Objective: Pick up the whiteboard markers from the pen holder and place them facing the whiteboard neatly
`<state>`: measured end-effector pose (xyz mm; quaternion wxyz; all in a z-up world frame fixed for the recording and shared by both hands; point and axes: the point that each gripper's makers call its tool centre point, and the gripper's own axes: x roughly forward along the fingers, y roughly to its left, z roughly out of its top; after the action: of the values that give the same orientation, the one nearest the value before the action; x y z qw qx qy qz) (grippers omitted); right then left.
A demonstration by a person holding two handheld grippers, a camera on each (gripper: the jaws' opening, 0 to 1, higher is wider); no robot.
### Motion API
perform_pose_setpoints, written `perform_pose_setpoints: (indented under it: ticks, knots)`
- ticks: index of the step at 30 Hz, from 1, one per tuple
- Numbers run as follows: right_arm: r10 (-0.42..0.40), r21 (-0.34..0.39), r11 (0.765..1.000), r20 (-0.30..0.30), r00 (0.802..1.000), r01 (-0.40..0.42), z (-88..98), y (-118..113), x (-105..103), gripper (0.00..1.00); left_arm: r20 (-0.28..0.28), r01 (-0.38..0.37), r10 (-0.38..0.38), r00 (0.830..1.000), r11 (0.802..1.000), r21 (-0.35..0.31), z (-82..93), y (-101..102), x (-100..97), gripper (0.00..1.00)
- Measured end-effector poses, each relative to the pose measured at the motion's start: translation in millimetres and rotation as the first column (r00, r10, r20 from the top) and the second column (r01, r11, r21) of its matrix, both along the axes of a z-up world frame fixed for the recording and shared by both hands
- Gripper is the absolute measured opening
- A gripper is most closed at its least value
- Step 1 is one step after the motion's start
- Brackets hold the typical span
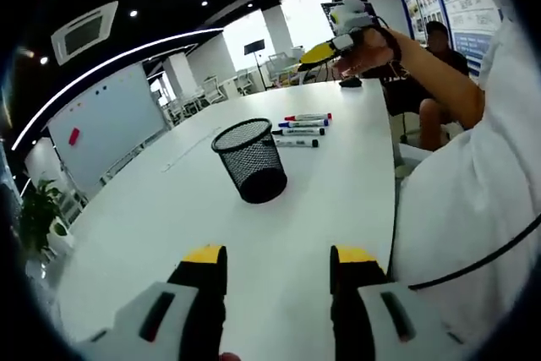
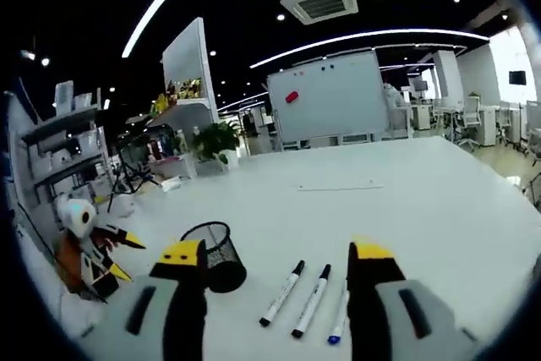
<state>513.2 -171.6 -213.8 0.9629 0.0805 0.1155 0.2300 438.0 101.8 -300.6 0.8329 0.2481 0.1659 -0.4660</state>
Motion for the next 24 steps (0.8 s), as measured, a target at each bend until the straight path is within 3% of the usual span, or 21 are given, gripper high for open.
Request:
perform_pose_setpoints:
  ticks: [5, 8, 12, 16, 21, 24]
  knots:
    - [0.020, -0.054, 0.998, 0.004, 1.000, -0.019, -1.3, -0.7, -3.3, 0.67, 0.022, -0.014, 0.014, 1.000, 1.000, 0.022, 5.5, 2.5, -0.3, 0.51]
    - [0.037, -0.066, 0.997, 0.005, 0.999, -0.036, -1.6, 0.1, -7.9, 0.67, -0.018, 0.008, -0.009, 1.000, 0.998, -0.065, 15.8, -4.1, -7.7, 0.50]
    - [0.058, -0.109, 0.993, 0.038, 0.998, -0.054, 0.3, 4.3, -19.5, 0.66, -0.004, -0.001, 0.001, 1.000, 0.998, -0.059, 18.7, -3.2, -6.1, 0.51]
    - [0.121, -0.173, 0.978, 0.001, 0.993, -0.119, -12.1, 16.7, -36.0, 0.67, -0.004, -0.005, 0.004, 1.000, 0.998, -0.064, 18.7, -3.1, -4.7, 0.51]
    - [0.100, -0.221, 0.971, 0.021, 0.995, -0.093, -9.1, 15.7, -39.7, 0.67, -0.001, -0.028, 0.029, 1.000, 0.998, -0.060, 17.7, 1.1, -0.6, 0.51]
    - [0.116, -0.246, 0.962, -0.021, 0.993, -0.118, -21.0, 17.2, -46.5, 0.67, 0.001, -0.038, 0.038, 0.999, 0.998, -0.041, 13.8, 4.1, 1.4, 0.51]
